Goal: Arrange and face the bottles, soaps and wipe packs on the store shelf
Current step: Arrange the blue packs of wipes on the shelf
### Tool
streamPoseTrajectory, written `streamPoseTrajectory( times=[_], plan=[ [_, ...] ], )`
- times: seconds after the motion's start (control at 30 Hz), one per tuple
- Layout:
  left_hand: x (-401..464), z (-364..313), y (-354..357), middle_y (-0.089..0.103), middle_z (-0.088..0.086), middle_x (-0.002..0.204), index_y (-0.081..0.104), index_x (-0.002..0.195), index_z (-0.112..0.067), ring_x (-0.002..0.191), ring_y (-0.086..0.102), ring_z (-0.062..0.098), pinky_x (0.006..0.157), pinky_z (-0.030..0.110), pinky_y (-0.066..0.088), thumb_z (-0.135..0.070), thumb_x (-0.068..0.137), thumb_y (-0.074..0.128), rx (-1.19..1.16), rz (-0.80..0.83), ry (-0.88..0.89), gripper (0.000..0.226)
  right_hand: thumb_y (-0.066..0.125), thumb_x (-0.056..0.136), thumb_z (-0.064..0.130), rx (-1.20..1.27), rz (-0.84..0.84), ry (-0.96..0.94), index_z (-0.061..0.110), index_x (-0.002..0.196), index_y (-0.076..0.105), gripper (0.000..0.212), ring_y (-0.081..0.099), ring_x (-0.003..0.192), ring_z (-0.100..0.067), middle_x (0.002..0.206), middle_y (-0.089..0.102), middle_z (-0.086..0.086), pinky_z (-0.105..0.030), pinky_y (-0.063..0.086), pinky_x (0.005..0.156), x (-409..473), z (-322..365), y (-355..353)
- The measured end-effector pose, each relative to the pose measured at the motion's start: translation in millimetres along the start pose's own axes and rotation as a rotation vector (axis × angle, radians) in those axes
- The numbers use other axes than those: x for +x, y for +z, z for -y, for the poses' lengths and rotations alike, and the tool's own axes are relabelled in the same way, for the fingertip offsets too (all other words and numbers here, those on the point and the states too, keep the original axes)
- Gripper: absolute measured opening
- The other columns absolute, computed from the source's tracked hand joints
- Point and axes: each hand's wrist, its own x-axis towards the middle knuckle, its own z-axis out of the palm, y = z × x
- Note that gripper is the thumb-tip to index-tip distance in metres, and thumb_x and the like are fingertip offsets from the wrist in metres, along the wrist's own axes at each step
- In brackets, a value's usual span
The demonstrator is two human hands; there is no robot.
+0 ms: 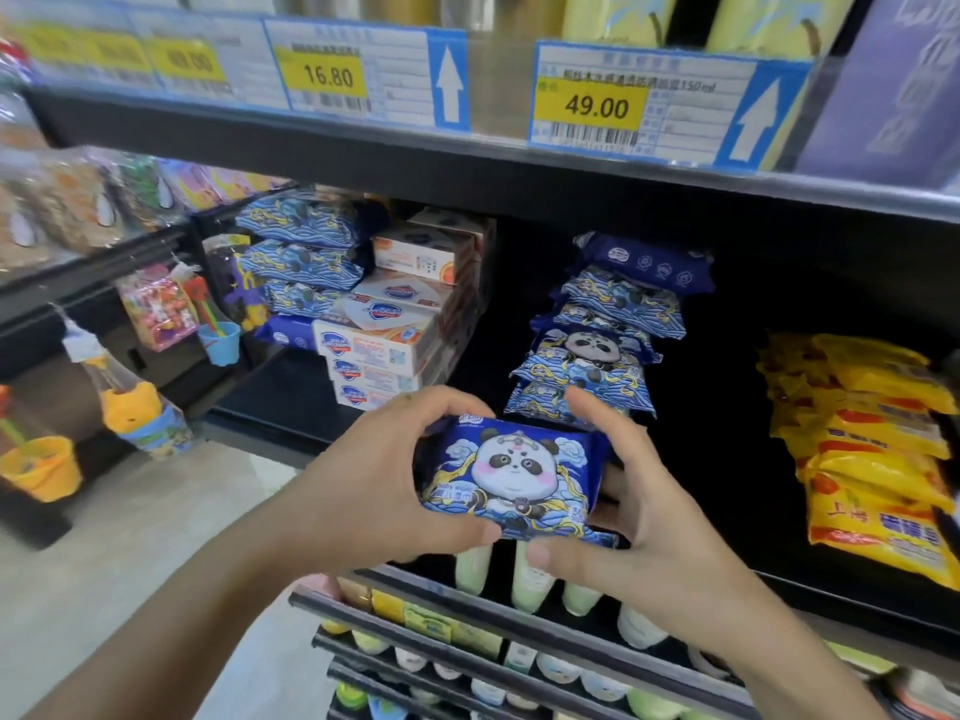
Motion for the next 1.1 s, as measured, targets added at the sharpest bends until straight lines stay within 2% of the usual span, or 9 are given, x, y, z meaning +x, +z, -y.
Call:
streamPoseTrajectory(
  times=[0.1, 0.2, 0.27, 0.33, 0.47, 0.6, 0.77, 0.9, 1.1],
  plan=[
    [-18.8, 6.6, -13.3, 0.07, -0.022, 0.112, 0.059, 0.12, -0.04, 0.105, 0.069, 0.001, 0.078, 0.015, 0.055, -0.03, 0.064, 0.098, -0.033, -0.078, -0.023, 0.069, 0.089, 0.054, 0.068, 0.022, 0.048, 0.032, 0.055, 0.152, 0.029, 0.115, 0.062, 0.123, -0.011, 0.15, 0.043, 0.022, -0.033, 0.055, 0.097, 5.7, 2.4, -1.0],
    [-38.1, 17.8, -28.6, 0.068, -0.027, 0.111, 0.06, 0.117, -0.04, 0.106, 0.065, -0.002, 0.077, 0.008, 0.05, -0.031, 0.063, 0.098, 0.013, -0.156, -0.035, 0.067, 0.073, 0.059, 0.086, 0.192, -0.086, 0.091, 0.044, 0.141, 0.054, 0.095, 0.069, 0.112, -0.015, 0.133, 0.066, 0.014, -0.042, 0.057, 0.096, 20.8, 1.8, 6.4],
    [-50.0, 26.0, -41.3, 0.068, -0.029, 0.108, 0.061, 0.117, -0.04, 0.103, 0.066, -0.002, 0.077, 0.008, 0.05, -0.031, 0.062, 0.098, 0.033, -0.173, -0.045, 0.067, 0.072, 0.075, 0.072, 0.104, -0.183, 0.091, 0.044, 0.118, 0.071, 0.051, 0.072, 0.101, -0.013, 0.114, 0.074, 0.011, -0.041, 0.059, 0.092, 31.8, -2.6, 16.0],
    [-59.4, 38.8, -56.7, 0.069, -0.025, 0.111, 0.06, 0.12, -0.041, 0.104, 0.067, 0.002, 0.081, 0.018, 0.055, -0.039, 0.062, 0.097, 0.046, -0.166, -0.058, 0.069, 0.077, 0.086, 0.042, -0.187, -0.184, 0.03, 0.044, 0.099, 0.075, 0.013, 0.07, 0.095, -0.008, 0.103, 0.073, 0.015, -0.029, 0.057, 0.085, 40.3, -9.7, 20.8],
    [-73.9, 75.2, -95.0, 0.07, -0.016, 0.117, 0.058, 0.123, -0.043, 0.108, 0.067, 0.009, 0.093, 0.037, 0.056, -0.057, 0.059, 0.093, 0.083, -0.201, -0.075, 0.074, 0.078, 0.087, 0.028, -0.539, -0.088, 0.015, 0.042, 0.095, 0.073, 0.018, 0.063, 0.099, -0.002, 0.103, 0.068, 0.02, -0.026, 0.052, 0.086, 56.1, -14.2, 31.1],
    [-71.4, 110.0, -134.0, 0.069, -0.017, 0.119, 0.06, 0.121, -0.044, 0.112, 0.066, 0.007, 0.095, 0.03, 0.053, -0.057, 0.056, 0.091, 0.059, -0.24, -0.08, 0.073, 0.08, 0.084, 0.035, -0.805, -0.07, 0.047, 0.043, 0.104, 0.068, 0.025, 0.056, 0.108, -0.014, 0.105, 0.063, 0.019, -0.031, 0.043, 0.091, 74.6, -19.0, 51.8],
    [-51.4, 147.8, -178.2, 0.069, -0.025, 0.112, 0.06, 0.117, -0.045, 0.104, 0.066, 0.001, 0.088, 0.012, 0.048, -0.053, 0.056, 0.094, 0.07, -0.193, -0.071, 0.07, 0.086, 0.08, 0.03, -0.884, -0.113, 0.119, 0.038, 0.104, 0.071, 0.03, 0.058, 0.11, -0.023, 0.105, 0.064, 0.017, -0.042, 0.046, 0.098, 80.6, -17.5, 63.6],
    [-30.9, 189.9, -196.3, 0.071, -0.019, 0.115, 0.06, 0.121, -0.043, 0.106, 0.07, 0.007, 0.095, 0.038, 0.057, -0.055, 0.057, 0.094, -0.038, -0.203, -0.124, 0.074, 0.081, 0.084, 0.034, -0.93, -0.064, 0.225, 0.048, 0.106, 0.058, 0.034, 0.052, 0.117, -0.023, 0.113, 0.057, 0.018, -0.043, 0.042, 0.103, 81.9, -13.3, 69.6],
    [5.8, 220.4, -189.3, 0.066, -0.024, 0.112, 0.058, 0.127, -0.036, 0.097, 0.063, -0.016, 0.071, 0.006, 0.05, -0.032, 0.065, 0.096, -0.018, -0.099, -0.089, 0.073, 0.071, 0.09, 0.046, -0.978, 0.049, 0.44, 0.046, 0.116, 0.052, 0.032, 0.038, 0.124, -0.013, 0.123, 0.046, 0.021, -0.036, 0.038, 0.106, 95.8, 7.8, 74.4]
  ],
)
